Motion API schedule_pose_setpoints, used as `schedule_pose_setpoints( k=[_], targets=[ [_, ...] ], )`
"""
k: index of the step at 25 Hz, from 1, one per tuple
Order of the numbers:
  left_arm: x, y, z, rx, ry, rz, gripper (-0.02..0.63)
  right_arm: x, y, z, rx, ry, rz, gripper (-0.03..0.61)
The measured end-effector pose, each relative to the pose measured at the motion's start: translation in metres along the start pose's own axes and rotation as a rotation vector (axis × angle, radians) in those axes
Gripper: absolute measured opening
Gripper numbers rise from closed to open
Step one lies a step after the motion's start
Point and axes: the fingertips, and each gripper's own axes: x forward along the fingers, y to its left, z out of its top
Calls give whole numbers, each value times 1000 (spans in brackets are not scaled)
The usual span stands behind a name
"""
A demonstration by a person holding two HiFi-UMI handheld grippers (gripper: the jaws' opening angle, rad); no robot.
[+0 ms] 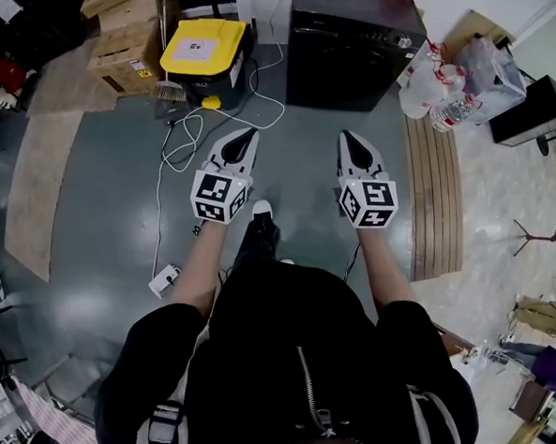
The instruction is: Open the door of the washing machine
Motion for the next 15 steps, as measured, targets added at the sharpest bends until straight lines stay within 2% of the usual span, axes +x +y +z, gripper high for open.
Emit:
schedule_pose_setpoints(
  k=[6,11,15],
  targets=[
    [54,63,2,-16,0,-27,2,82,-7,9,-12,21,-12,3],
    [91,108,7,30,24,-97,2,136,-12,23,3,18,-80,3],
    [121,135,10,13,26,-126,2,167,-21,32,16,17,-118,3]
  ],
)
